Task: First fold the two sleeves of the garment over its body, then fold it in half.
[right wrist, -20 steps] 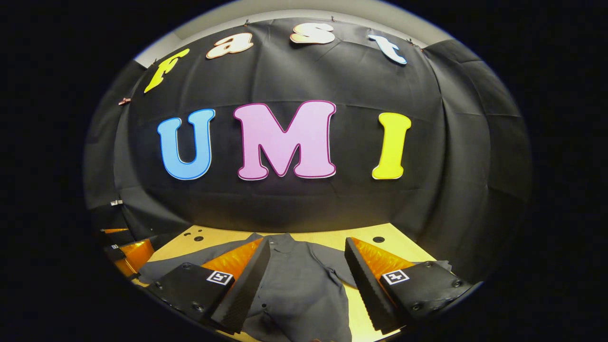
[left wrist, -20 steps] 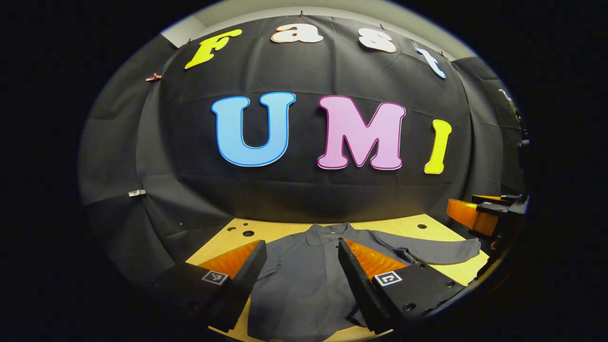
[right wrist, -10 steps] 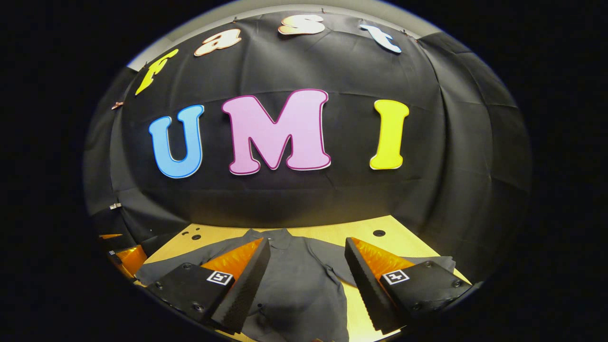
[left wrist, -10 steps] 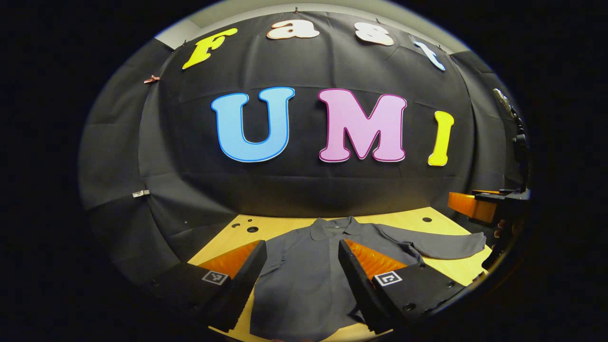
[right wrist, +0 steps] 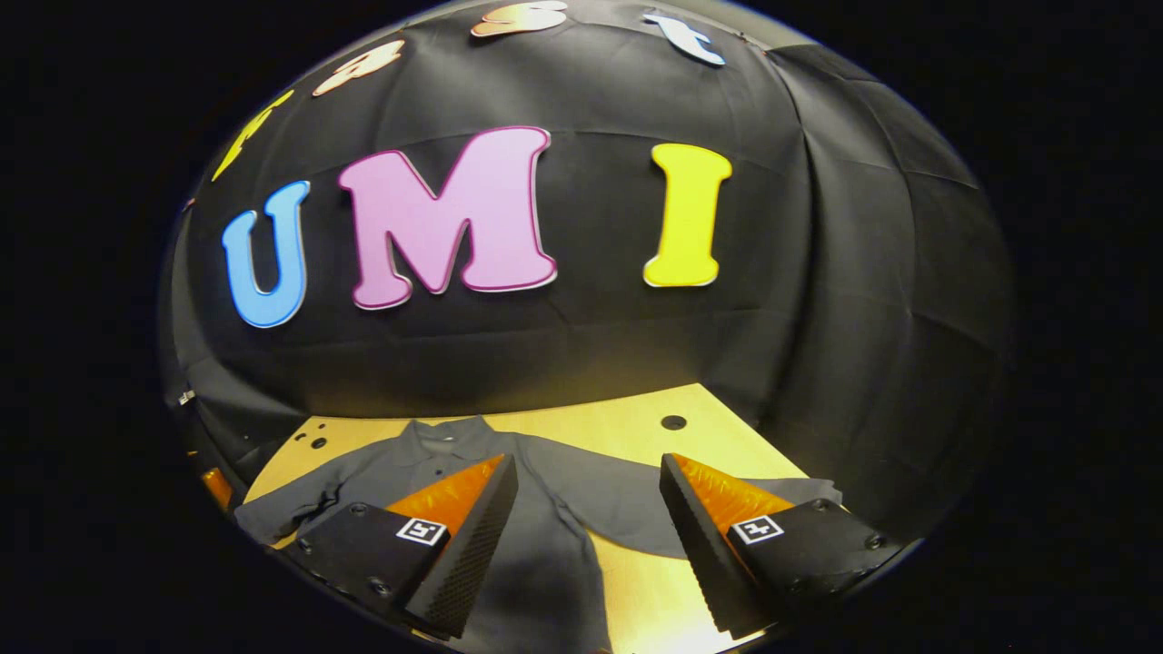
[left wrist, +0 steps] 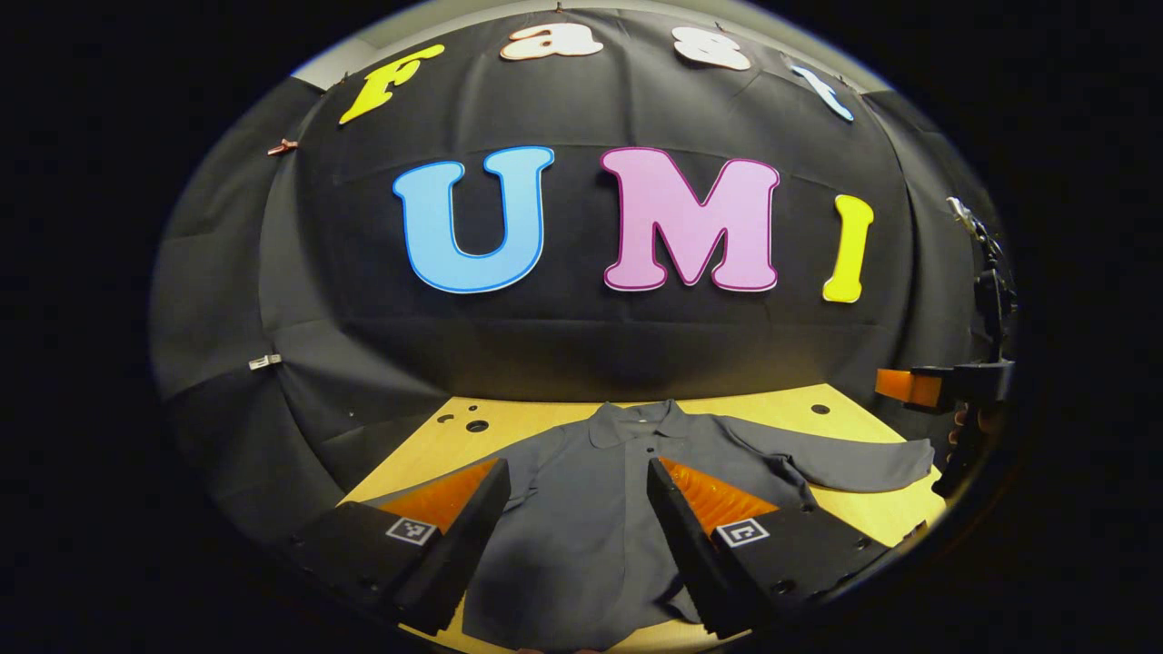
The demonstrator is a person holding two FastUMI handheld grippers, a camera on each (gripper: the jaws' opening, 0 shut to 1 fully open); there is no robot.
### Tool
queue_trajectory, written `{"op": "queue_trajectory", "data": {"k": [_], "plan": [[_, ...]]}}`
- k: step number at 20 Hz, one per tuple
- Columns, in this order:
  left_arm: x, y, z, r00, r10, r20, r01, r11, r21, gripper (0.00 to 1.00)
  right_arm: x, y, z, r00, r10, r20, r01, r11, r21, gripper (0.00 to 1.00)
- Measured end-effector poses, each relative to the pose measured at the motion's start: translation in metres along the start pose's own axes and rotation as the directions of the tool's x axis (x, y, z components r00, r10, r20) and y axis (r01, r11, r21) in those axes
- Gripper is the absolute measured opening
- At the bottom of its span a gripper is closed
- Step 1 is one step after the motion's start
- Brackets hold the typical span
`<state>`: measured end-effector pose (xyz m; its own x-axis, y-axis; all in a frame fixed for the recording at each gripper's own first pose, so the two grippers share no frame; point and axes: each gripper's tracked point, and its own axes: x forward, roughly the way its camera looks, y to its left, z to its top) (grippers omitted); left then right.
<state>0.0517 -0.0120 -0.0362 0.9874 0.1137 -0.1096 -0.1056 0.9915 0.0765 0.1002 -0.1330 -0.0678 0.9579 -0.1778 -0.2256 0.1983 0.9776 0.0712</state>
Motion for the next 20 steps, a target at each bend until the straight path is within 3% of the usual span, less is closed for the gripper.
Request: {"op": "queue_trajectory", "data": {"k": [11,16,20], "plan": [[0.033,-0.028,-0.020,0.997,0.028,-0.066,-0.029,0.999,-0.015,0.96,0.055,-0.129,-0.055,0.971,-0.200,-0.127,0.205,0.979,0.023,0.98],[0.044,-0.040,-0.031,0.995,0.009,-0.103,-0.010,1.000,-0.011,0.96,0.076,-0.193,-0.079,0.931,-0.320,-0.175,0.327,0.945,0.017,0.98],[0.055,-0.039,-0.034,0.993,0.011,-0.117,-0.010,1.000,0.003,0.96,0.079,-0.242,-0.102,0.878,-0.420,-0.229,0.429,0.903,-0.009,0.98]]}}
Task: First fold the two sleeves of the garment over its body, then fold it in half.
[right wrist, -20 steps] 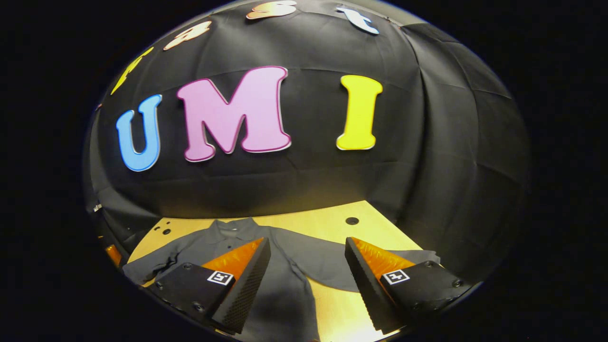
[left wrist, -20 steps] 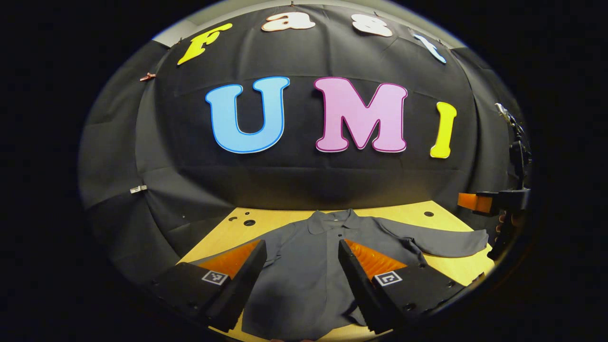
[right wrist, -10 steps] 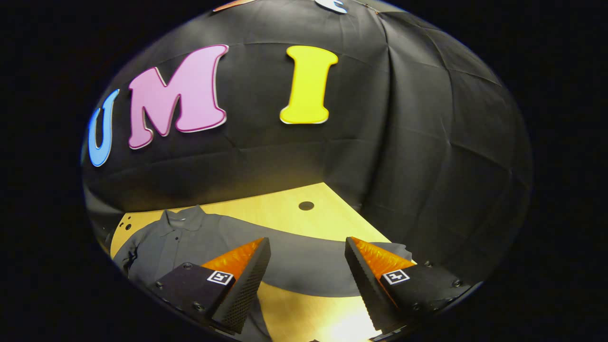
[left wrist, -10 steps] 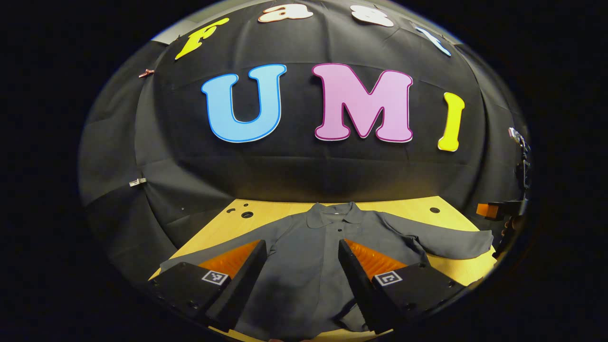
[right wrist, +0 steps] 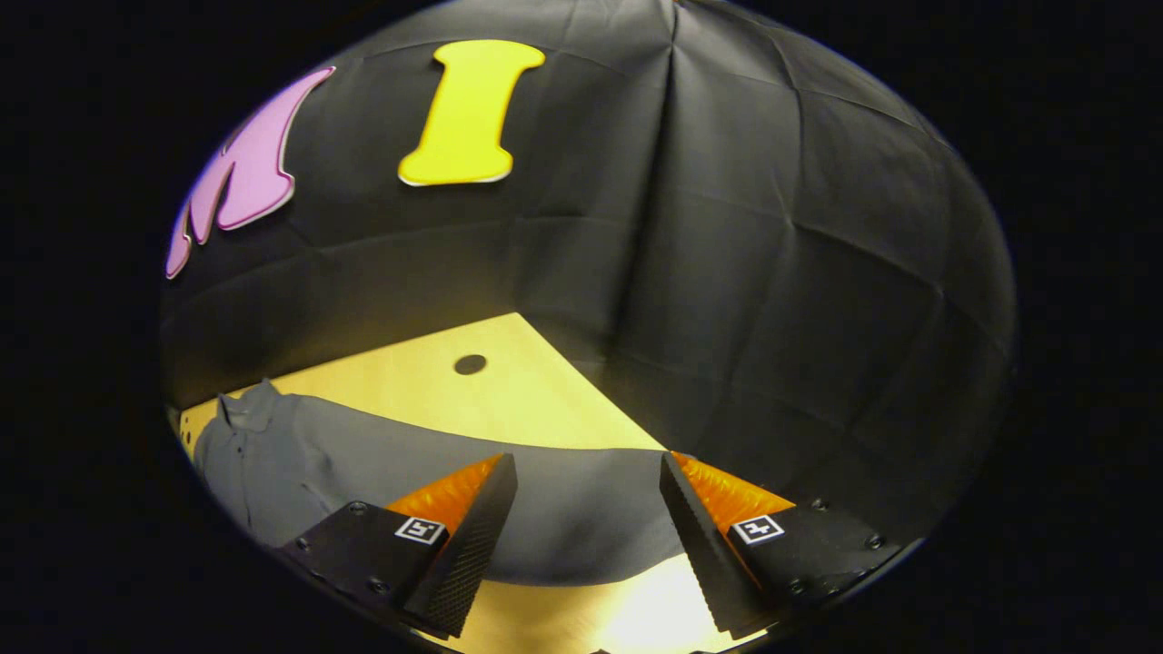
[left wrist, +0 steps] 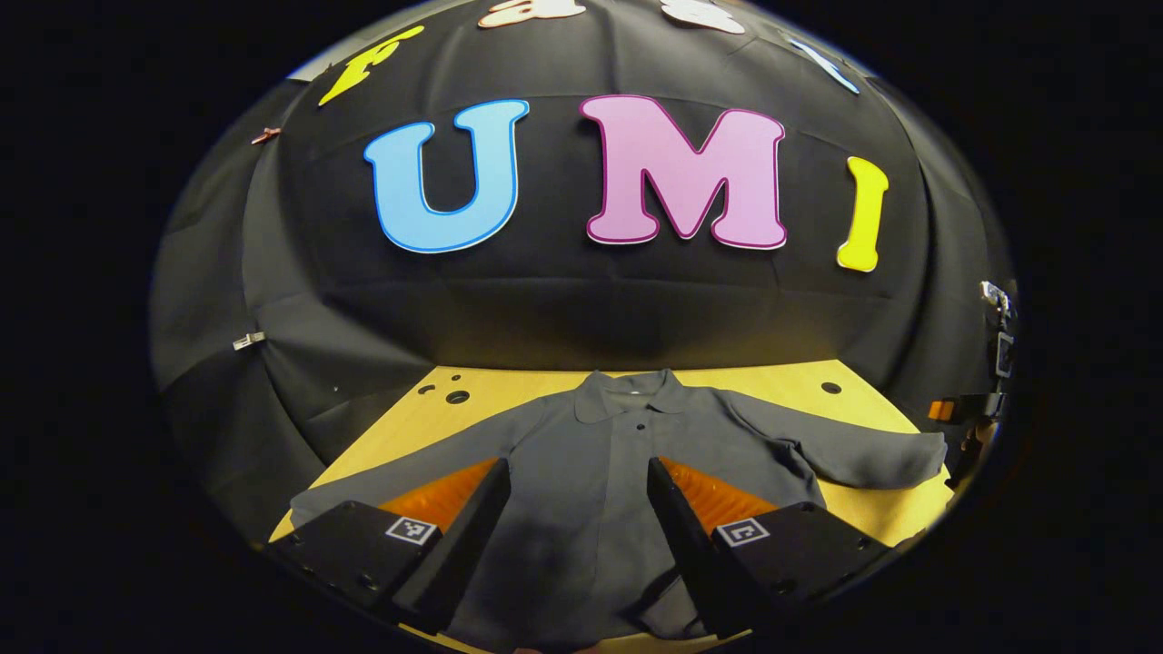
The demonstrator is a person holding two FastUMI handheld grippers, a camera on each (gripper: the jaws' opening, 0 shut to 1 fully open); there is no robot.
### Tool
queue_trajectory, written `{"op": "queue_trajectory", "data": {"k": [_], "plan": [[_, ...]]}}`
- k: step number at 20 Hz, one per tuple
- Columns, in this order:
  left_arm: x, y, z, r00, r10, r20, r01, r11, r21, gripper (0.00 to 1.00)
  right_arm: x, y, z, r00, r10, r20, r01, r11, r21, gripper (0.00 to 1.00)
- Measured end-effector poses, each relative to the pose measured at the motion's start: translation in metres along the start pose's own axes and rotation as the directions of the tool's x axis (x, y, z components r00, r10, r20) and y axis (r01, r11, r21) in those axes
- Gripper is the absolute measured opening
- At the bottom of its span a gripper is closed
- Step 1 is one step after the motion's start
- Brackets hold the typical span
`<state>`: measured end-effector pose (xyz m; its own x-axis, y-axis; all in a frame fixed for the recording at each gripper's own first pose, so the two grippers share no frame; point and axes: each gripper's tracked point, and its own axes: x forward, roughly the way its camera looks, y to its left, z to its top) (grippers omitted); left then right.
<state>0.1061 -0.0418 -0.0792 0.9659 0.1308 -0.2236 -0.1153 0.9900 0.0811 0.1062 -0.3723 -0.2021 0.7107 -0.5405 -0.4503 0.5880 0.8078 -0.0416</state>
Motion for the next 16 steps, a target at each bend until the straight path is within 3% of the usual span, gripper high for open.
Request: {"op": "queue_trajectory", "data": {"k": [8,16], "plan": [[0.014,-0.012,-0.010,0.999,-0.012,-0.041,0.012,1.000,0.011,0.96,0.037,-0.034,-0.049,0.986,-0.084,-0.143,0.085,0.996,0.003,0.98],[0.026,-0.023,-0.023,0.996,-0.017,-0.085,0.018,1.000,0.005,0.95,0.065,-0.058,-0.078,0.966,-0.119,-0.231,0.137,0.988,0.065,0.98]]}}
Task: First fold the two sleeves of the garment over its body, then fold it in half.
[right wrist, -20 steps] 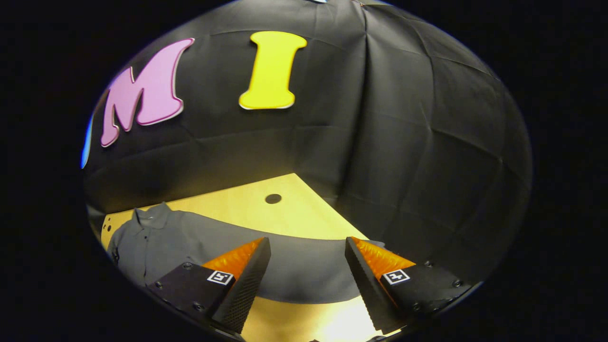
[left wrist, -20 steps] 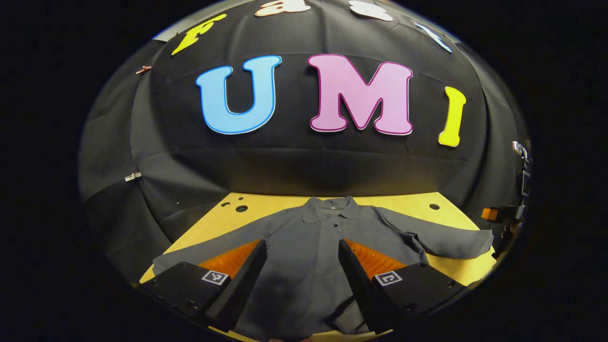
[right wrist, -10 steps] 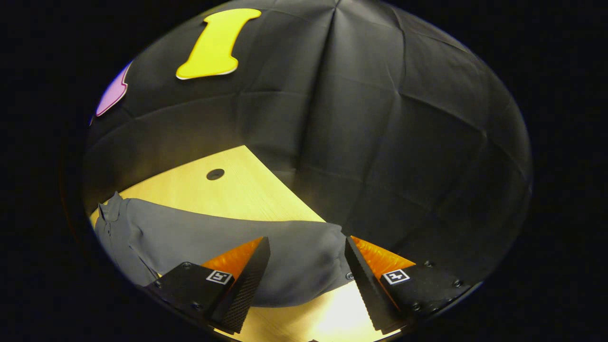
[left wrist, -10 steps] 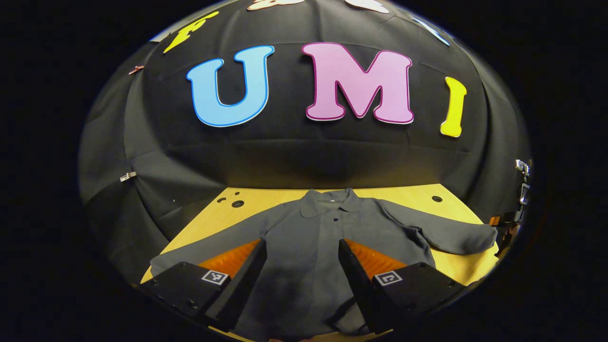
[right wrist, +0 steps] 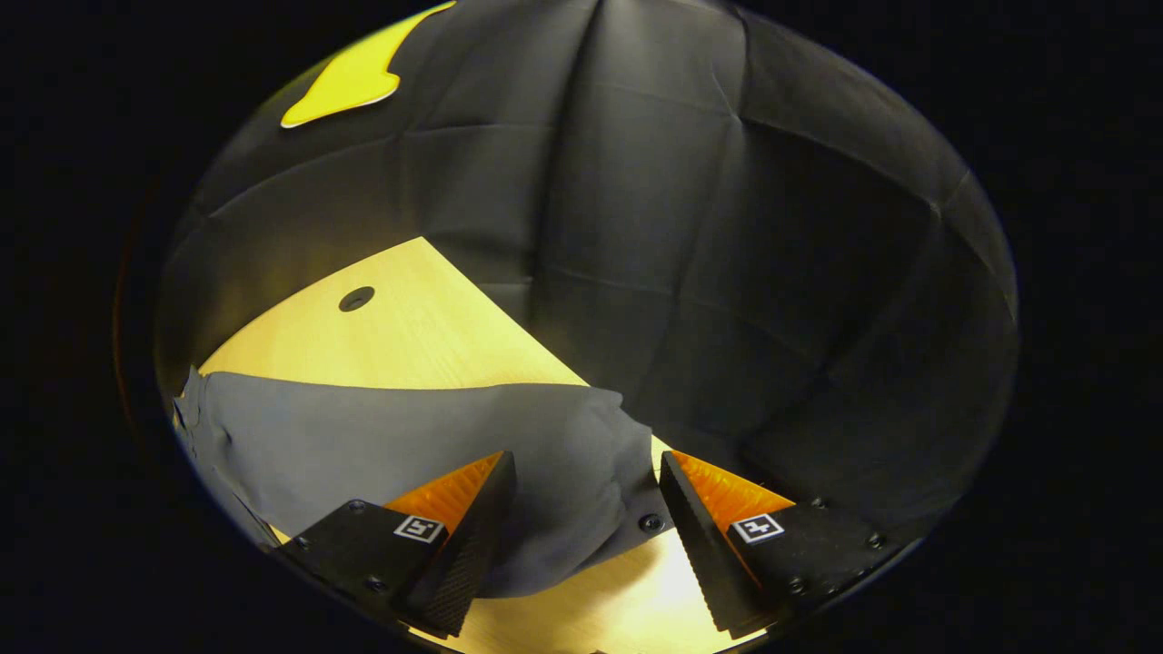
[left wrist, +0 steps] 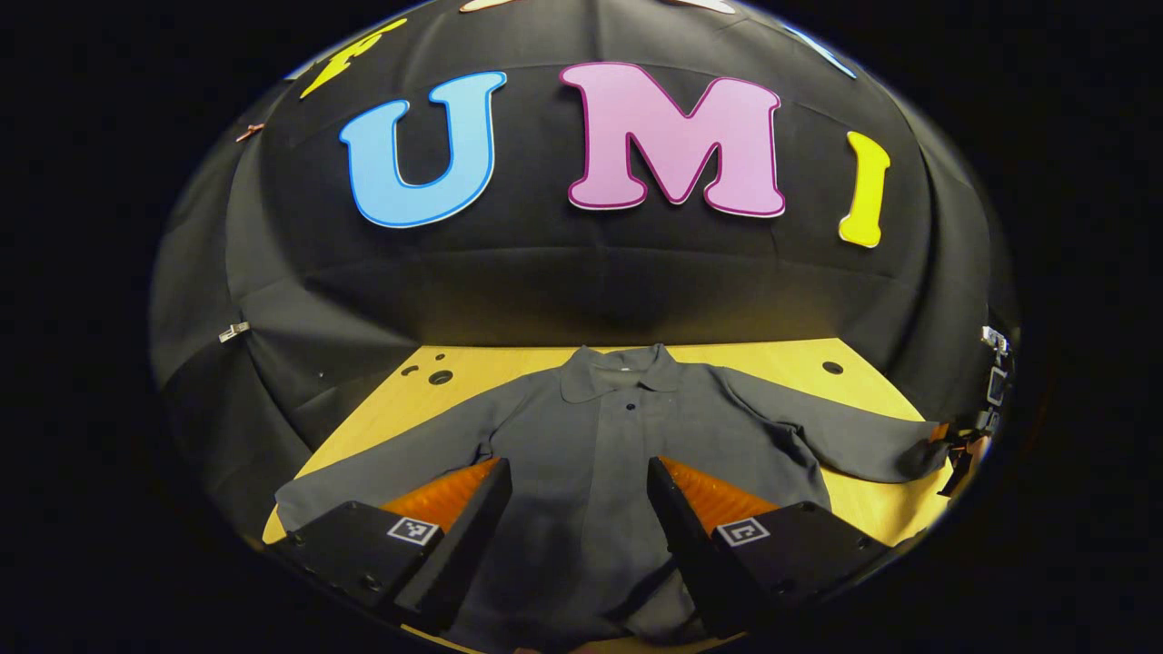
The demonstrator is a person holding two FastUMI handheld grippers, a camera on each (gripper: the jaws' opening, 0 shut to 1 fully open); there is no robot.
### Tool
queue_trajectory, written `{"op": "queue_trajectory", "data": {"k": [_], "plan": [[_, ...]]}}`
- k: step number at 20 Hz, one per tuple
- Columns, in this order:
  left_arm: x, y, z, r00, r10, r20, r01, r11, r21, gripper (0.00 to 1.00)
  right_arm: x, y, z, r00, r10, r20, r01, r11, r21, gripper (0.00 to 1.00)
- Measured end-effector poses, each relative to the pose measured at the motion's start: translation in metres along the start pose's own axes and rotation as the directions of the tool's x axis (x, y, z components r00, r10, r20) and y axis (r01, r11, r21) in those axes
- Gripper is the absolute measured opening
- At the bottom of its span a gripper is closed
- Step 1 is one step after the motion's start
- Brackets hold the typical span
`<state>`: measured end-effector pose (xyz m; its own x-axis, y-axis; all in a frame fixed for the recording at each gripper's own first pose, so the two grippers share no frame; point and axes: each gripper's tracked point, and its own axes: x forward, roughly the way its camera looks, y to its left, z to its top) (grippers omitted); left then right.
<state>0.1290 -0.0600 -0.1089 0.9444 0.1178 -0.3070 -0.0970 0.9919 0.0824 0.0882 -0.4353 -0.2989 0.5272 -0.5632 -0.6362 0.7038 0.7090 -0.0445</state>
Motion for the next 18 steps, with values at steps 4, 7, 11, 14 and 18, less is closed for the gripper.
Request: {"op": "queue_trajectory", "data": {"k": [4,7,11,14,18], "plan": [[0.006,-0.005,-0.013,0.999,-0.003,-0.041,0.002,1.000,-0.030,0.95,0.017,-0.003,-0.012,0.999,0.005,-0.048,-0.005,1.000,0.010,0.98],[0.007,-0.011,-0.011,0.999,-0.011,-0.034,0.011,1.000,-0.013,0.95,0.022,0.001,-0.017,0.997,0.040,-0.066,-0.037,0.998,0.041,0.97],[0.009,-0.020,-0.011,0.999,-0.024,-0.035,0.024,1.000,-0.009,0.95,0.018,0.015,-0.017,0.992,0.097,-0.084,-0.094,0.995,0.040,0.71],[0.009,-0.023,-0.014,0.998,-0.033,-0.046,0.031,0.999,-0.026,0.92,0.021,0.028,-0.017,0.991,0.117,-0.066,-0.118,0.993,-0.009,0.27],[0.005,-0.017,-0.014,0.999,-0.023,-0.040,0.021,0.999,-0.038,0.95,0.018,0.042,-0.022,0.974,0.197,-0.108,-0.202,0.979,-0.039,0.06]]}}
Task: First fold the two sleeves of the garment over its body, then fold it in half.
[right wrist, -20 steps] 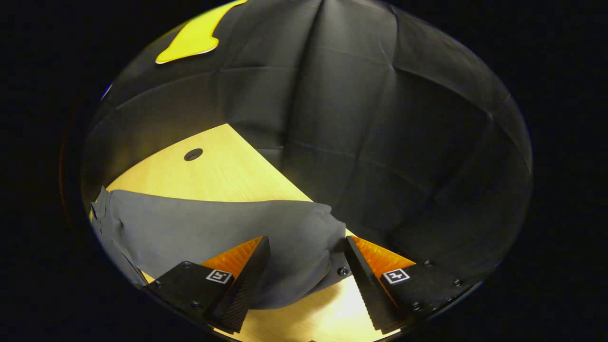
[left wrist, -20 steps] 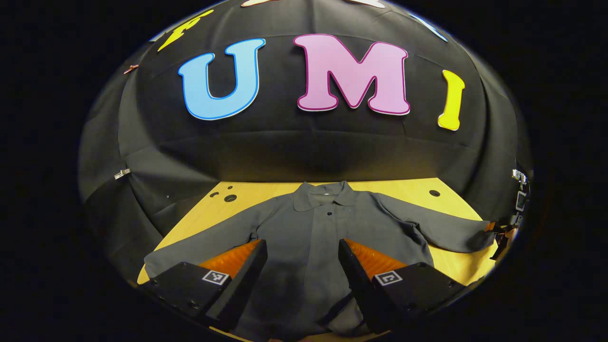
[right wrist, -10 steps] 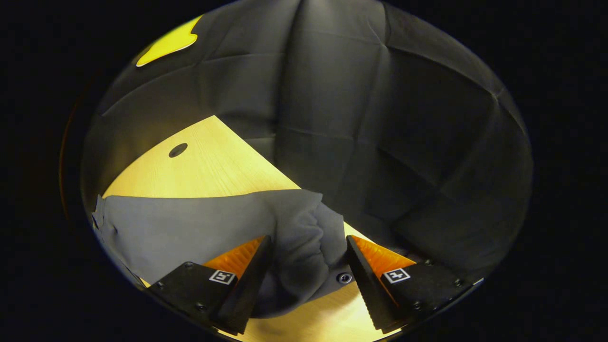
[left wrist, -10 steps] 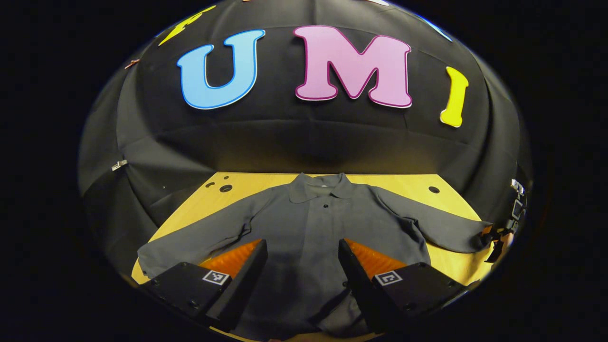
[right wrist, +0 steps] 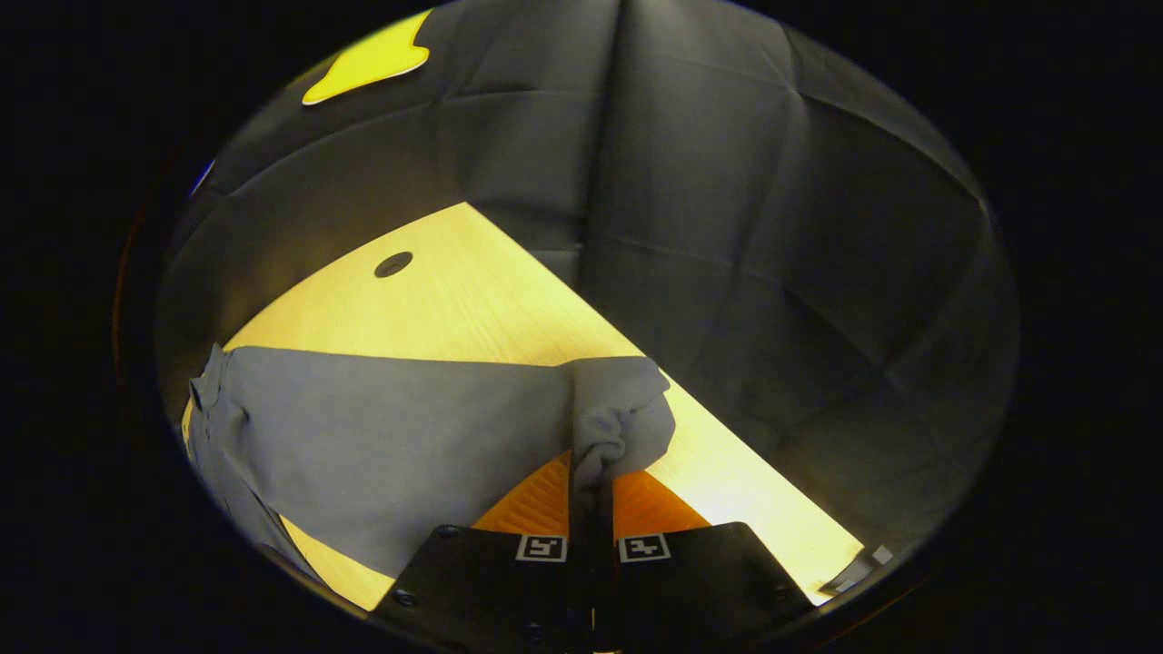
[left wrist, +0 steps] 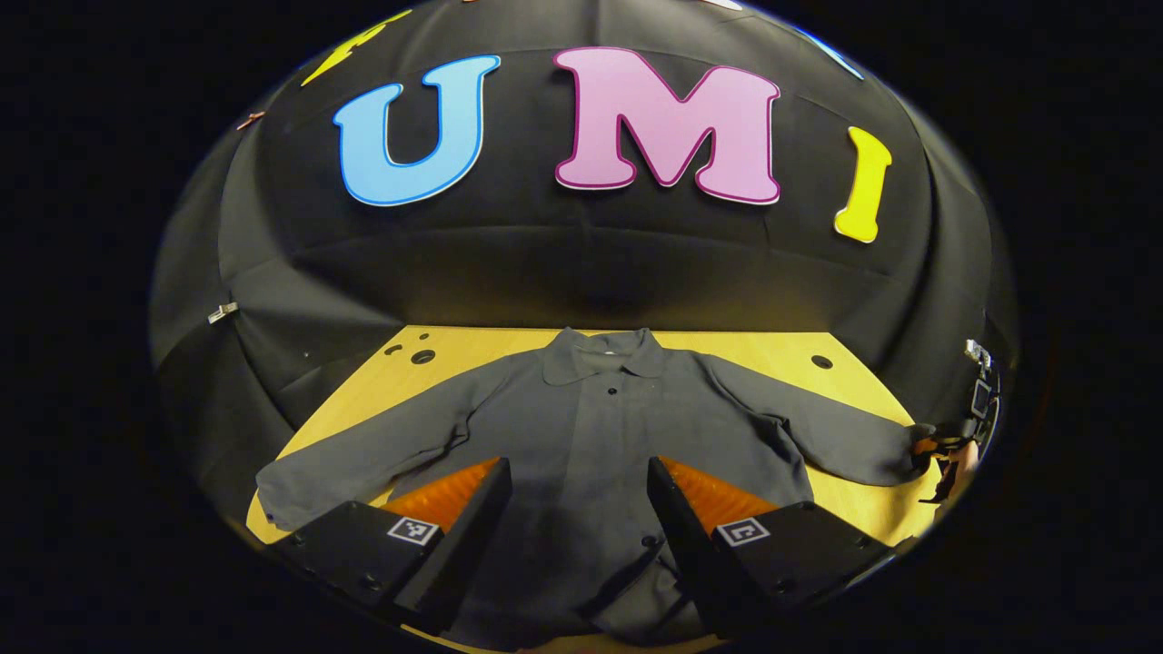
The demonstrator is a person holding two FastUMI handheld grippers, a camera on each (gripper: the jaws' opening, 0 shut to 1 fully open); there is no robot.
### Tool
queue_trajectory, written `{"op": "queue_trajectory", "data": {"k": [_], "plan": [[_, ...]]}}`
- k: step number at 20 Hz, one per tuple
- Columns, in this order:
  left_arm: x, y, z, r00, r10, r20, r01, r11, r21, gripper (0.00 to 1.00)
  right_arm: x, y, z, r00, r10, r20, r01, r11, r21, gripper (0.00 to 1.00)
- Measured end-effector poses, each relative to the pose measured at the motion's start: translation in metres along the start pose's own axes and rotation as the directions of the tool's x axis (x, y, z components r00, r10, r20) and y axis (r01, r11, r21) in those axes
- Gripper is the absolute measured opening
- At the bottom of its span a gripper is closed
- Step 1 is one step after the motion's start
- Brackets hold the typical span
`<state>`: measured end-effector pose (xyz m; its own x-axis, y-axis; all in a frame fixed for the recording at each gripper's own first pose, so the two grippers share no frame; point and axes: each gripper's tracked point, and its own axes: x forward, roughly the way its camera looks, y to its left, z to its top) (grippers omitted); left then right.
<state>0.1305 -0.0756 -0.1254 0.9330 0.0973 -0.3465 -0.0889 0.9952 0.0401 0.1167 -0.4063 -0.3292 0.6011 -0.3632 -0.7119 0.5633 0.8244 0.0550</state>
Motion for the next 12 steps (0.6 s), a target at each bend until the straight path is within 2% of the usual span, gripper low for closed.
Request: {"op": "queue_trajectory", "data": {"k": [2,3,4,7,12], "plan": [[0.000,0.005,-0.004,1.000,0.010,-0.010,-0.011,1.000,-0.016,0.92,-0.001,-0.001,0.001,1.000,0.027,-0.008,-0.027,1.000,0.013,0.05],[-0.001,0.008,-0.005,1.000,0.020,-0.017,-0.021,0.999,-0.026,0.95,-0.002,-0.002,0.002,1.000,0.026,-0.009,-0.026,0.999,0.019,0.14],[-0.001,0.011,-0.005,0.999,0.029,-0.017,-0.030,0.999,-0.032,0.95,-0.002,-0.001,0.001,1.000,0.020,-0.018,-0.019,1.000,0.017,0.05],[-0.006,0.014,-0.001,0.999,0.039,-0.004,-0.039,0.999,-0.029,0.95,-0.010,-0.002,0.014,1.000,0.005,0.014,-0.005,0.999,-0.036,0.05],[-0.019,0.021,-0.003,0.999,0.045,0.004,-0.045,0.998,-0.048,0.95,-0.050,0.020,0.045,0.994,0.060,0.087,-0.053,0.995,-0.088,0.05]]}}
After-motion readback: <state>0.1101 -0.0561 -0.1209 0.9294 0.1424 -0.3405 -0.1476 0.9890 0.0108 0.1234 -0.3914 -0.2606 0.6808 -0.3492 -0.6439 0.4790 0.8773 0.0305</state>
